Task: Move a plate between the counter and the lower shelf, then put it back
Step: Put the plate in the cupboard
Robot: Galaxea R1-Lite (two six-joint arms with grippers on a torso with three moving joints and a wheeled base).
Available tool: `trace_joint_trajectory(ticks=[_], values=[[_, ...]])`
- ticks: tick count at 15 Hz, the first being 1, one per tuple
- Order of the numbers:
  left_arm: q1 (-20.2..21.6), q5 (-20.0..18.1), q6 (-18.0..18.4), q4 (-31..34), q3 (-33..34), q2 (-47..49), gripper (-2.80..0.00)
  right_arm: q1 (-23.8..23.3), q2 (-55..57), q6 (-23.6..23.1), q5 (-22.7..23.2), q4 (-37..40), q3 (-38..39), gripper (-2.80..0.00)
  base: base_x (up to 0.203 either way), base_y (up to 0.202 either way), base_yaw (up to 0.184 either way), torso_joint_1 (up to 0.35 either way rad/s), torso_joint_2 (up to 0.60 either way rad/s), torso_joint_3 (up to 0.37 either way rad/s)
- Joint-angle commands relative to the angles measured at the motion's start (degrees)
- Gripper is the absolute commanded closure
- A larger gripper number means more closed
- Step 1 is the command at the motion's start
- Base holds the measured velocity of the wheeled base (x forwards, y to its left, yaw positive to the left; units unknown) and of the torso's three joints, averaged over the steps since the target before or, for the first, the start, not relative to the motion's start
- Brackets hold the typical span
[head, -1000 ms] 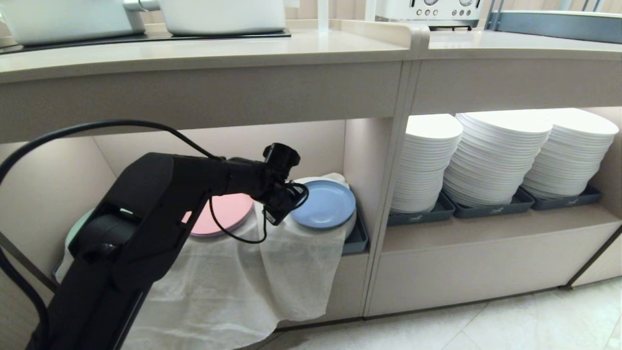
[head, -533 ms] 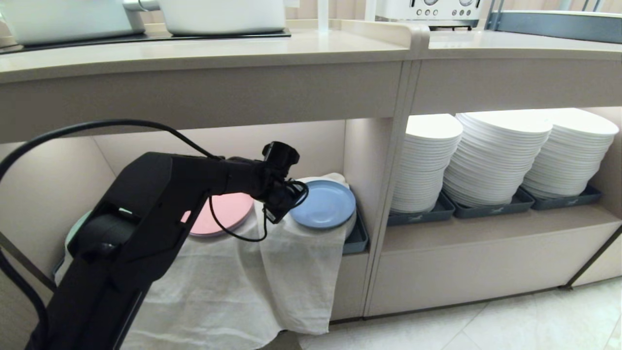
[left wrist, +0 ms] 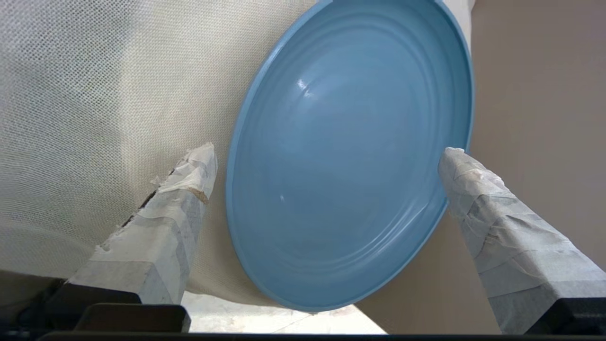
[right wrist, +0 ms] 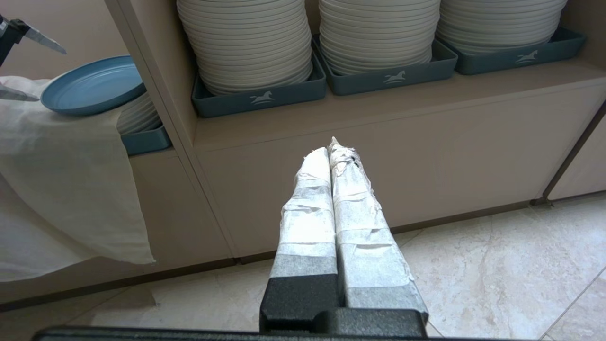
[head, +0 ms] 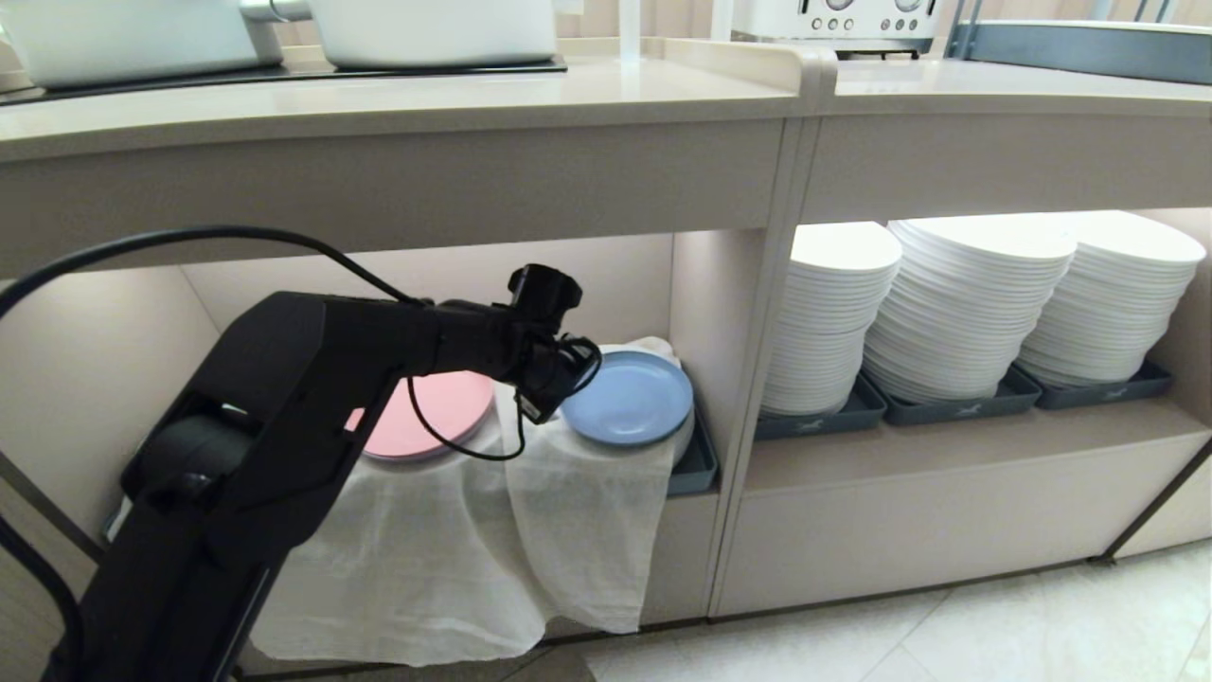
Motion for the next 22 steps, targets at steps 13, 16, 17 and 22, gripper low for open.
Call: trace_joint_trajectory(ticks=[13, 16, 17, 22], values=[[0.0, 0.5, -12.6, 0.0, 0.9, -2.1, -2.80, 0.0, 0.0, 0.0, 0.0, 0.0, 0.0, 0.00, 0.000, 0.000, 0.000, 0.000, 0.00, 0.000], [-0.1, 2.6, -12.6, -0.1, 0.7, -1.9, 0.00, 0.0, 0.0, 0.0, 0.0, 0.0, 0.0, 0.00, 0.000, 0.000, 0.000, 0.000, 0.00, 0.000], [-0.1, 2.6, -12.6, -0.1, 0.6, -1.9, 0.00, 0.0, 0.0, 0.0, 0.0, 0.0, 0.0, 0.00, 0.000, 0.000, 0.000, 0.000, 0.00, 0.000], [-0.1, 2.6, -15.4, -0.1, 0.7, -2.3, 0.00, 0.1, 0.0, 0.0, 0.0, 0.0, 0.0, 0.00, 0.000, 0.000, 0.000, 0.000, 0.00, 0.000]])
